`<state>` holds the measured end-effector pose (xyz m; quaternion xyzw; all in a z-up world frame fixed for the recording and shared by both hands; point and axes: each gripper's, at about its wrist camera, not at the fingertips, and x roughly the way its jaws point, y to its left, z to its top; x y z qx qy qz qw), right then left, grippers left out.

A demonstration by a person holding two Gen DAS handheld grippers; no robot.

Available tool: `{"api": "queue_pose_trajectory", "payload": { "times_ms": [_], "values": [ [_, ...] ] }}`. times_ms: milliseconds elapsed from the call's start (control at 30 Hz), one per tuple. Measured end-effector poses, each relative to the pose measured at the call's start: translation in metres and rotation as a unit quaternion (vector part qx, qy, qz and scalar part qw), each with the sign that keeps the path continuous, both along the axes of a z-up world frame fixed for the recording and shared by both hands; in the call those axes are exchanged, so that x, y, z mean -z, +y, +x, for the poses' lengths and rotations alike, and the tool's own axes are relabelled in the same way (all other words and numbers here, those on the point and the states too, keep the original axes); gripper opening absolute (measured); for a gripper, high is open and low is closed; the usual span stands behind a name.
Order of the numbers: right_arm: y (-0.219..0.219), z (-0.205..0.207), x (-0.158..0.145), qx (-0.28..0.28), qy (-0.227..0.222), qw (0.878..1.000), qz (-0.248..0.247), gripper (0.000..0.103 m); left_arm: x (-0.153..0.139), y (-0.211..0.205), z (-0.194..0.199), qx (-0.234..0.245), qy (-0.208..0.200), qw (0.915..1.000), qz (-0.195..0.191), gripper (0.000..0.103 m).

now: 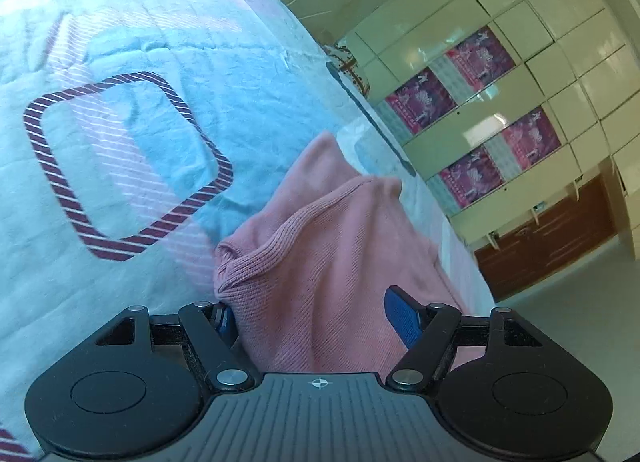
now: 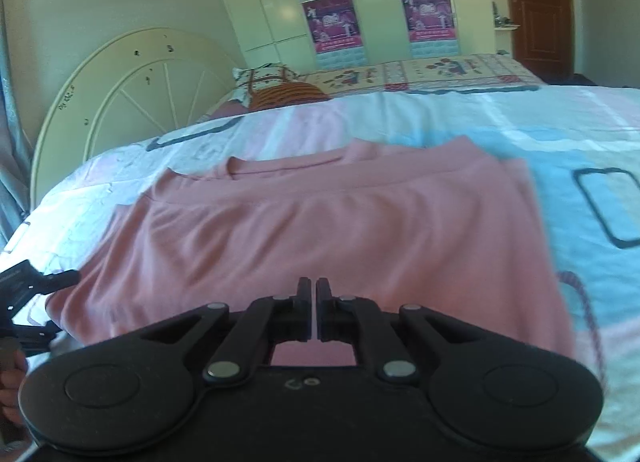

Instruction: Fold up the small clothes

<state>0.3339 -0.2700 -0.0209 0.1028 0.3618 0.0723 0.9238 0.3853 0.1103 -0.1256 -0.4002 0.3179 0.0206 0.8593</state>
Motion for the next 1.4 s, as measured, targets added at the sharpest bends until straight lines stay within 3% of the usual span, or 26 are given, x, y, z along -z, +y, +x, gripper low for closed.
{"api": "queue_pose_trajectory", "payload": {
  "times_ms": [33, 67, 100, 200, 333, 433, 533, 600, 633, 800, 933, 1033, 1133, 1167, 1233, 1267, 1300, 1333, 1367, 1400],
  "values": [
    [0.005, 0.008, 0.002, -0.003, 0.002, 1.000, 0.004, 0.003, 0.000, -0.005, 0.007, 0.008, 0.001, 0.9999, 0.012, 0.059],
    [0.012, 0.018, 0.004, -0.007, 0.005, 1.000, 0.005, 0.003, 0.001, -0.010, 0.014, 0.017, 0.010, 0.9995, 0.024, 0.028],
    [0.019, 0.025, 0.006, -0.012, 0.007, 1.000, 0.004, 0.003, 0.006, -0.011, 0.022, 0.022, 0.028, 0.9991, 0.022, 0.016],
    [0.039, 0.040, 0.012, -0.034, 0.006, 0.999, -0.015, 0.003, 0.008, -0.011, 0.026, 0.016, 0.023, 0.9995, 0.012, 0.013],
    [0.054, 0.046, 0.015, -0.056, 0.004, 0.998, -0.025, 0.003, -0.006, -0.014, 0.016, 0.014, -0.011, 0.9993, 0.032, 0.011],
    [0.059, 0.055, 0.036, -0.059, 0.041, 0.996, -0.044, 0.001, 0.002, -0.006, 0.022, -0.003, 0.024, 0.9990, 0.038, 0.013],
    [0.057, 0.054, 0.034, -0.057, 0.036, 0.997, -0.035, 0.001, 0.011, 0.004, 0.027, -0.015, 0.022, 0.9996, 0.001, 0.014],
    [0.057, 0.053, 0.036, -0.059, 0.034, 0.997, -0.034, 0.000, 0.009, 0.001, 0.034, -0.010, 0.024, 0.9996, 0.010, 0.013],
    [0.056, 0.053, 0.036, -0.057, 0.033, 0.997, -0.032, 0.000, 0.004, -0.002, 0.034, -0.006, 0.016, 0.9997, 0.016, 0.008],
    [0.051, 0.053, 0.039, -0.051, 0.030, 0.998, -0.012, 0.000, -0.059, -0.046, 0.035, 0.067, -0.075, 0.9931, 0.061, 0.008],
    [0.039, 0.054, 0.041, -0.046, 0.035, 0.998, 0.025, 0.000, -0.112, -0.112, 0.041, 0.170, -0.128, 0.9742, 0.075, 0.008],
    [0.012, 0.051, 0.038, -0.023, 0.041, 0.994, 0.096, 0.000, -0.134, -0.173, 0.048, 0.243, -0.137, 0.9563, 0.086, 0.008],
    [-0.049, 0.028, 0.025, 0.065, 0.003, 0.984, 0.168, 0.008, -0.133, -0.238, 0.050, 0.308, -0.112, 0.9364, 0.125, 0.008],
    [-0.075, 0.018, 0.023, 0.094, -0.003, 0.979, 0.182, 0.008, -0.125, -0.261, 0.050, 0.326, -0.090, 0.9322, 0.130, 0.009],
    [-0.122, -0.001, 0.024, 0.141, -0.012, 0.967, 0.212, 0.023, -0.101, -0.302, 0.053, 0.367, -0.030, 0.9173, 0.151, 0.011],
    [-0.143, -0.010, 0.026, 0.162, -0.012, 0.960, 0.226, 0.040, -0.085, -0.323, 0.053, 0.402, 0.009, 0.9015, 0.161, 0.033],
    [-0.163, -0.018, 0.027, 0.180, -0.012, 0.955, 0.237, 0.055, -0.074, -0.338, 0.050, 0.429, 0.039, 0.8870, 0.167, 0.041],
    [-0.178, -0.025, 0.027, 0.186, -0.017, 0.950, 0.251, 0.057, -0.078, -0.342, 0.038, 0.430, 0.025, 0.8846, 0.180, 0.046],
    [-0.190, -0.032, 0.026, 0.185, -0.020, 0.946, 0.264, 0.056, -0.091, -0.339, 0.023, 0.435, -0.004, 0.8810, 0.185, 0.057],
    [-0.198, -0.038, 0.023, 0.179, -0.025, 0.946, 0.267, 0.054, -0.104, -0.329, 0.011, 0.435, -0.029, 0.8819, 0.180, 0.063]
  ]
}}
